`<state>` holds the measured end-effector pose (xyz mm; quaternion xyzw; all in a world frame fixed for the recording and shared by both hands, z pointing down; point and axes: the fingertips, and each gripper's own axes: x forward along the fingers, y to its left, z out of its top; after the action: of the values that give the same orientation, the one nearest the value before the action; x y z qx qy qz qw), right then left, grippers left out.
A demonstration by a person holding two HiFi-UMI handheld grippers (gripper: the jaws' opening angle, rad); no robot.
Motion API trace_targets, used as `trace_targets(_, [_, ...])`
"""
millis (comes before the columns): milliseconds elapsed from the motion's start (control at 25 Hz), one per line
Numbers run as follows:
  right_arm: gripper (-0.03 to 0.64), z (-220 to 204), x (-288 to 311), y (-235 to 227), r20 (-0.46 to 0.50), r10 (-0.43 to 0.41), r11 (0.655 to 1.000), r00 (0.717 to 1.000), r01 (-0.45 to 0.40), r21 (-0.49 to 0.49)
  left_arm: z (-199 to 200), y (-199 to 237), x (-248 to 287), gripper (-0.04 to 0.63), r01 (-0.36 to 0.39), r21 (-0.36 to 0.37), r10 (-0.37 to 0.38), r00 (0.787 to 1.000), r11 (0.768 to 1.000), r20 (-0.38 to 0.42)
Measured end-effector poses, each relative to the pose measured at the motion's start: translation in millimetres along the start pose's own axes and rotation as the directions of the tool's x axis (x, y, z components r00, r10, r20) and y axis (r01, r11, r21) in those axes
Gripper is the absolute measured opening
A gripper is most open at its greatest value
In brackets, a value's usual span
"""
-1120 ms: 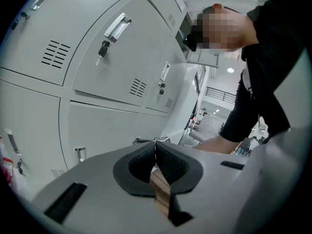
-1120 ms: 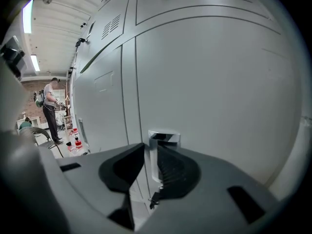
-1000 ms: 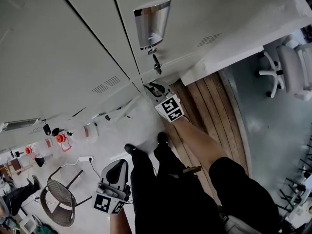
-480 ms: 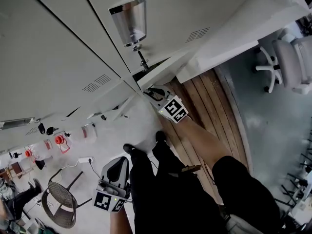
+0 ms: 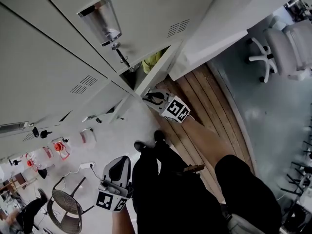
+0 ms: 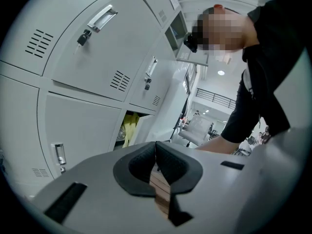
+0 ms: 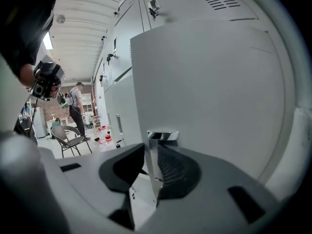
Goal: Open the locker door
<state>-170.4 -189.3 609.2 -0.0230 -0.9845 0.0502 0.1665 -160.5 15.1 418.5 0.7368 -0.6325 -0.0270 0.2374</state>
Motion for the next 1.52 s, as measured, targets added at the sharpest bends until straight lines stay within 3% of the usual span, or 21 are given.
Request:
trace_targets(440, [0.092,-9,-28,8,0.006,0.021,1.000,1.000,-0.021,0.008,-14,-3,2,0.017,0.110,-0.010,-0.110,0.993,0.994,-0.030])
trace_targets(960, [0.094,-16,-48,12,0.059,0.053,0.998,0.997,-0.054,0.015,-52,-6,10,0.017,0.229,-0.035,-0.232,0.966,0.973,-0.112])
trace_targets(1400, [0.098,-17,-52,16,0.062,0.110,0.993,0.992,-0.113,0.043,-57,11,2,0.017,0.241,-0.046,-0.245,0.963,0.969,-0.114])
trace_targets(1440, [0.103,-16,-52,19,0.069,0.136,0.989,0.988,-0.140,0.048,-55,11,3,0.017,0.243,-0.054,-0.247,0.964,0.969,-0.100])
trace_targets(1480, [0.198,-14,-52,24,0.076,0.162,0.985,0.984,-0.166,0.053,-53,11,5,0.017,0.247,-0.064,-0.251,0.964,0.967,-0.085])
trace_targets(1520, [0.238,-12,-50,26,0.076,0.169,0.984,0.983,-0.173,0.050,-53,11,7,0.017,0.249,-0.073,-0.255,0.964,0.966,-0.076])
